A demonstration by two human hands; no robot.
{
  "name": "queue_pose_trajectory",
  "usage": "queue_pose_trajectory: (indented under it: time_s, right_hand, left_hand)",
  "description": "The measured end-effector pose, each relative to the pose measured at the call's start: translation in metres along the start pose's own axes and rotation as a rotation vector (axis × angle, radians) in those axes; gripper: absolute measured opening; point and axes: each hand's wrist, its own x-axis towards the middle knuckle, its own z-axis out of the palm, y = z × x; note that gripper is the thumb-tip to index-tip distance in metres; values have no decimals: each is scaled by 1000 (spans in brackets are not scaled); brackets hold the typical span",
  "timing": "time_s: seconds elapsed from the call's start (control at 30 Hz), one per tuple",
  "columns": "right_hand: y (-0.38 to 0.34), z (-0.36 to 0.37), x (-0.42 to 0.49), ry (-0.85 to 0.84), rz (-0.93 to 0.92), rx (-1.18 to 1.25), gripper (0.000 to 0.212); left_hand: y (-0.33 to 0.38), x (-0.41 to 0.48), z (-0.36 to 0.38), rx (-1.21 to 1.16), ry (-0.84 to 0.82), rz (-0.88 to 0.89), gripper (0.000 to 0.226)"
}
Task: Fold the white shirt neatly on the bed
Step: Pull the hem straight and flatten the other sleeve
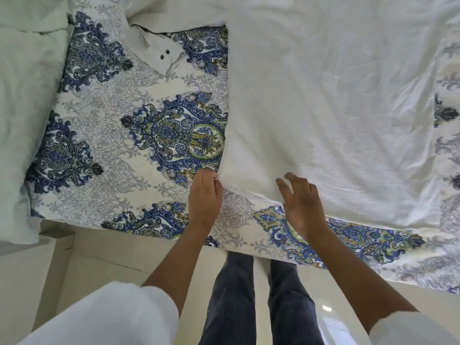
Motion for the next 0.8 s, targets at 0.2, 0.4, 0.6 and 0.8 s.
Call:
queue_pose_trajectory:
  time_s: [0.2,0.4,0.6,0.8]
  right_hand:
    - [-12,2,7,-11,-51,-53,37]
    - [-27,2,2,-135,-34,-26,37]
    - [-37,9,1,-228,14,-33,39]
    - [-25,2,-10,-296,109,-69,39]
  left_hand:
    - [3,10,0,168,-122,10,35]
    - [-4,4,-5,129,-185,-92,21]
    - [-16,0,-4,293,-157,68,26]
    - [-31,1,-13,469,-239,302,15]
